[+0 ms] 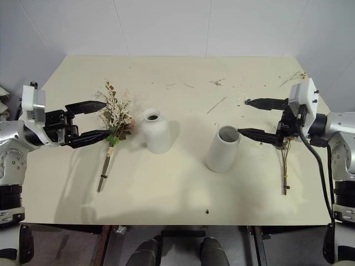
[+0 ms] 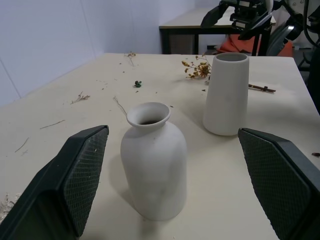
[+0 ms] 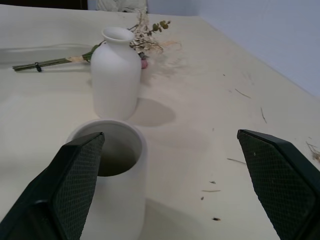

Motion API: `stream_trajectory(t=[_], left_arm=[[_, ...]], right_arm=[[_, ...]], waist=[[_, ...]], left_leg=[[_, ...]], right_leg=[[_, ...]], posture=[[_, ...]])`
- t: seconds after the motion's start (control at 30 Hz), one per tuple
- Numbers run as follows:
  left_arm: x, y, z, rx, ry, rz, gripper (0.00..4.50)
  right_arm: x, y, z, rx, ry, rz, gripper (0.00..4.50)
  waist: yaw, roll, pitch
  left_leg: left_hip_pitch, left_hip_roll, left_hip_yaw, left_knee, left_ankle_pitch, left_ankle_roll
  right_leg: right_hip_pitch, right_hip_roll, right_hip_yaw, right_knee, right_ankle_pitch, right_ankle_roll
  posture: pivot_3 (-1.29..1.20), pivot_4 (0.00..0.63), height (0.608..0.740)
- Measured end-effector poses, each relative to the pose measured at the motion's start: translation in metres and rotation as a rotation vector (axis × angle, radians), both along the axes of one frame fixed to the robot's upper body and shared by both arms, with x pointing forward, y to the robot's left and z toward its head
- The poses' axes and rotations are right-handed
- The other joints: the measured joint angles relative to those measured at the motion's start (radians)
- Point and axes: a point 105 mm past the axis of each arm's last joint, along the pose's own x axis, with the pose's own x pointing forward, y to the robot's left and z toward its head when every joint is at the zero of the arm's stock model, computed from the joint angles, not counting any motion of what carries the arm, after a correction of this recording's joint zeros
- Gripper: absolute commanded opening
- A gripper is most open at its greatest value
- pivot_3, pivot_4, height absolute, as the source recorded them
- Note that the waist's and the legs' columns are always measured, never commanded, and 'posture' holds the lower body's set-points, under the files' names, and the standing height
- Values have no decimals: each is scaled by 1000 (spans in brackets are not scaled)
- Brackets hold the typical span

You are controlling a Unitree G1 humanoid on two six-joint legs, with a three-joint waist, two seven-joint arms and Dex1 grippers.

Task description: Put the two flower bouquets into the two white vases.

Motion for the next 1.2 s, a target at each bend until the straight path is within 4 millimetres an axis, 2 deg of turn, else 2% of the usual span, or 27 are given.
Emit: stream_trajectory(t=[0.2,0.37,0.47,0.63,0.77,0.93,1.07,1.2], left_arm=[[1,-5,-1,-18,-14,-13,4428],[-3,-18,1,-15,-21,-66,4428],[-2,-26,11,-4,-52,-104,4428],[-5,-34,11,27,-52,-163,4428],[-7,-37,12,36,-55,-189,4428],[-13,-48,19,45,-79,-246,4428],[-16,-51,18,46,-73,-253,4428],[-25,-54,13,47,-53,-263,4428]], right_arm=[[3,-11,-2,21,7,-58,4500],[8,-49,12,2,27,-244,4500],[5,-75,13,-53,116,-368,4500],[1,-112,-13,-122,393,-613,4500],[2,-125,-39,-126,562,-740,4500],[5,-139,-58,-172,695,-852,4500],[7,-142,-86,-201,811,-879,4500],[26,-129,-90,-108,877,-915,4500]], waist=[[2,0,0],[3,0,0],[3,0,0],[-6,0,0],[-12,1,0],[-10,1,0],[-12,1,0],[-25,1,1]], left_leg=[[0,0,0,0,0,0],[0,0,0,1,0,0],[0,-1,0,1,0,0],[0,0,1,1,0,1],[-1,0,2,1,0,1],[-1,0,2,1,0,0],[-3,0,2,1,0,0],[-6,0,4,2,0,-1]], right_leg=[[0,0,0,0,0,0],[0,0,0,0,0,0],[0,-1,0,1,0,0],[0,0,0,0,0,-1],[-2,0,1,1,-1,-1],[-2,0,1,0,-1,-1],[-4,0,1,1,-1,-1],[-10,1,4,5,-1,0]], posture=[[0,150,740],[0,150,740],[0,150,740],[0,150,740],[0,150,740],[0,150,740],[0,150,740],[0,150,740]])
